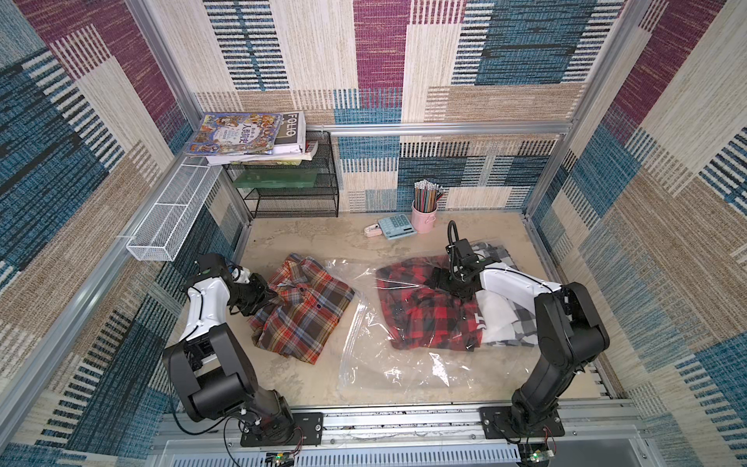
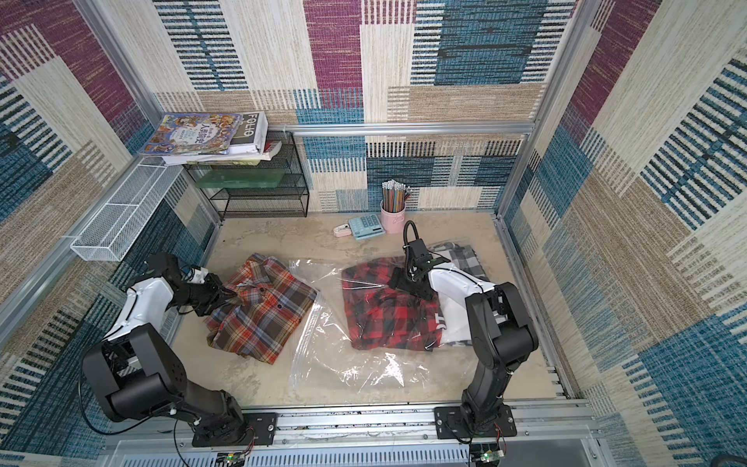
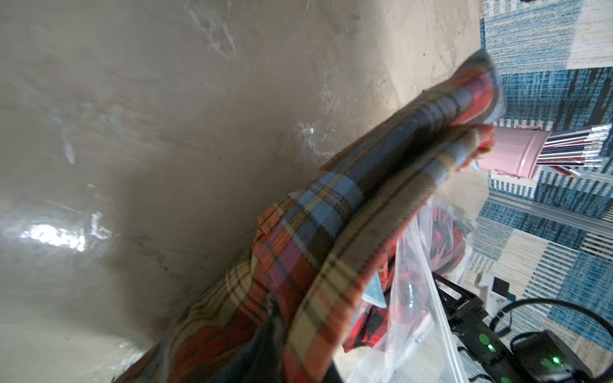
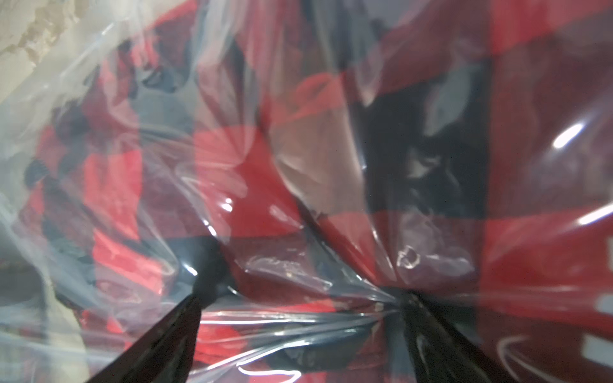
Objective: Take the shirt out of the vacuum bag
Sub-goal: Take out the shirt from the vacuum bag, then move the shirt at the center of the board.
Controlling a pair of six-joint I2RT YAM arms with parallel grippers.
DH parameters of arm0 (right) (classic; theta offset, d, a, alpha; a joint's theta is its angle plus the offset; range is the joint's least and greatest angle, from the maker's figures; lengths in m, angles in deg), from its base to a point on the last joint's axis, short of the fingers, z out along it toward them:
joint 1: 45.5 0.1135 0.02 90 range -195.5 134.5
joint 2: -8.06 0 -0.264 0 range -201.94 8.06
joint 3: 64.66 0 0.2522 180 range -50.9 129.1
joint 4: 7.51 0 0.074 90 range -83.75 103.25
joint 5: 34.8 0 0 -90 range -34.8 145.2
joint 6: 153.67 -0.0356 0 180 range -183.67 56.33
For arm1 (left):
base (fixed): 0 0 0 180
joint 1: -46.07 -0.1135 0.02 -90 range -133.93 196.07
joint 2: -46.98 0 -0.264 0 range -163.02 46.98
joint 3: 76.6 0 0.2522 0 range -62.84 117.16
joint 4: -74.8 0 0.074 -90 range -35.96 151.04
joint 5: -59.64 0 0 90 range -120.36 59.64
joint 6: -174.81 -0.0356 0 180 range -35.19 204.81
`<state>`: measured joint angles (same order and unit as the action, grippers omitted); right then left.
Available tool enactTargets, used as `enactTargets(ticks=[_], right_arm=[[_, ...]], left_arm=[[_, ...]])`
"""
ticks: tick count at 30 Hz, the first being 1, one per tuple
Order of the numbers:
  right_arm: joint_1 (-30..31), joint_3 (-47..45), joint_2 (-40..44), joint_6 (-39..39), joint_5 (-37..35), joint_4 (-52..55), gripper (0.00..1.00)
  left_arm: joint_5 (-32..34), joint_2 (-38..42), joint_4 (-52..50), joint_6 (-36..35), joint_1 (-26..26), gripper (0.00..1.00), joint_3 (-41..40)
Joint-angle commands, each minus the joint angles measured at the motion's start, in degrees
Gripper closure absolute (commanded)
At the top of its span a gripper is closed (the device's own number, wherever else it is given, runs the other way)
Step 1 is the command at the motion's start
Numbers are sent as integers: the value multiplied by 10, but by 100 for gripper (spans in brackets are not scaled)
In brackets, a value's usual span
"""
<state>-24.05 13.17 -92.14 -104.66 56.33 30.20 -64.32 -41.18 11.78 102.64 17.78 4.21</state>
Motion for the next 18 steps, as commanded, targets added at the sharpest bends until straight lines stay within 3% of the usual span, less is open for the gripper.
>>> enactTargets(ticks=[1,8,18], right_arm=[[-6,-6,-3,-9,-20,37,4],[-9,-2,-6,-3,-23,41,3],[-8,7,-6,5,-22,54,3]], left_arm=[[48,-24,-23,-24,-1,100,33],[109,-95,-49,-55,14,100,107],[209,-206,-78,-67,109,100,256]])
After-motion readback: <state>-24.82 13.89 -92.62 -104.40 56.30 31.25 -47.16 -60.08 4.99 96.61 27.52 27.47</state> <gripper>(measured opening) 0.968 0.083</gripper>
